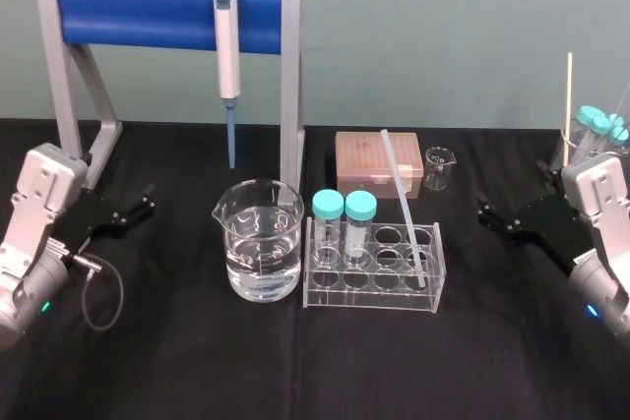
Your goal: Pick up the stirring rod with one hand, then place it down.
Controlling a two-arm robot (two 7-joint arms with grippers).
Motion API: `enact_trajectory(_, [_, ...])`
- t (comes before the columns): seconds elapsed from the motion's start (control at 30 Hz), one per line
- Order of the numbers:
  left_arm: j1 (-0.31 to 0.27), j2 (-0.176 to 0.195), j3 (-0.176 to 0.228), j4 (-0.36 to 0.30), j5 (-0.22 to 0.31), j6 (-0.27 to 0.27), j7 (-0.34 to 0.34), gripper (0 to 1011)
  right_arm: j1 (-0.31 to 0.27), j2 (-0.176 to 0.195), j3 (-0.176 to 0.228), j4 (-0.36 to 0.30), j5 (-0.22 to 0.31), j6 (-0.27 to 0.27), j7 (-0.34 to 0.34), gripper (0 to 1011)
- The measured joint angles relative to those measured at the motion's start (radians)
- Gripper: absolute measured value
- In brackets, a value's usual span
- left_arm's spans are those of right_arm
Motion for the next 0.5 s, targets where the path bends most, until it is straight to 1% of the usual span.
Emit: enact_trajectory(0.5, [0.0, 0.0, 0.0, 0.0, 0.0, 0.0, 0.0, 1000, 0.0, 0.0, 0.0, 0.0, 0.0, 0.0, 0.0, 1003])
